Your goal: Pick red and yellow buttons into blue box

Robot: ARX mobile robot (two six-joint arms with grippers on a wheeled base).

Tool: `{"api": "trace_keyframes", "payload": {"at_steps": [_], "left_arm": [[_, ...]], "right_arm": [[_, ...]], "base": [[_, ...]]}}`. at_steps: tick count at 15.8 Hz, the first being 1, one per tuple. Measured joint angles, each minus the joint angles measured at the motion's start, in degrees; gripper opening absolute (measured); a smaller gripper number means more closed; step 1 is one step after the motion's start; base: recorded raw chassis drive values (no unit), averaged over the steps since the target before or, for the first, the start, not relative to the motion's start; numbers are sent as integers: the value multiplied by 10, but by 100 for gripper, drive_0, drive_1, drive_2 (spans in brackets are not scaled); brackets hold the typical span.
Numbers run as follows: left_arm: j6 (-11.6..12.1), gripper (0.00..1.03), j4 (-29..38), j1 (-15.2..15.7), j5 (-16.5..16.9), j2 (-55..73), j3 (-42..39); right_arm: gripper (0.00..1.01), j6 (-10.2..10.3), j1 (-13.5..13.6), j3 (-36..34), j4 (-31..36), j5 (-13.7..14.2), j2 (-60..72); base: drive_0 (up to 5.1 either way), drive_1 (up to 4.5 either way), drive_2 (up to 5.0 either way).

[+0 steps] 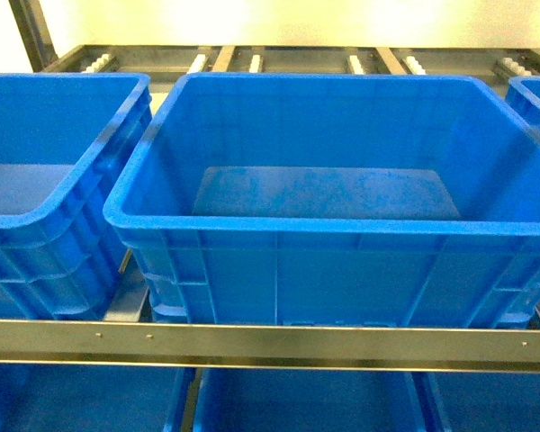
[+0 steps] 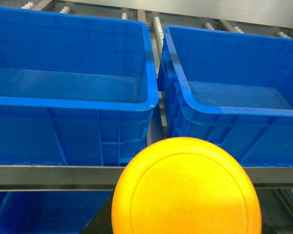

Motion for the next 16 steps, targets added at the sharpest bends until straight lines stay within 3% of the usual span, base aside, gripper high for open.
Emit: {"api": "trace_keyframes", "payload": {"at_steps": [2,7,16], "left_arm": [[0,23,0,0,0,0,0],[0,23,0,0,0,2,0],[0,23,0,1,0,0,0]], "right_arm": [[26,0,0,0,0,0,0],[26,0,0,0,0,-2,0],[26,0,0,0,1,-2,0]], "base": [[-1,415,-418],[-58,99,-43],[0,0,0]]}}
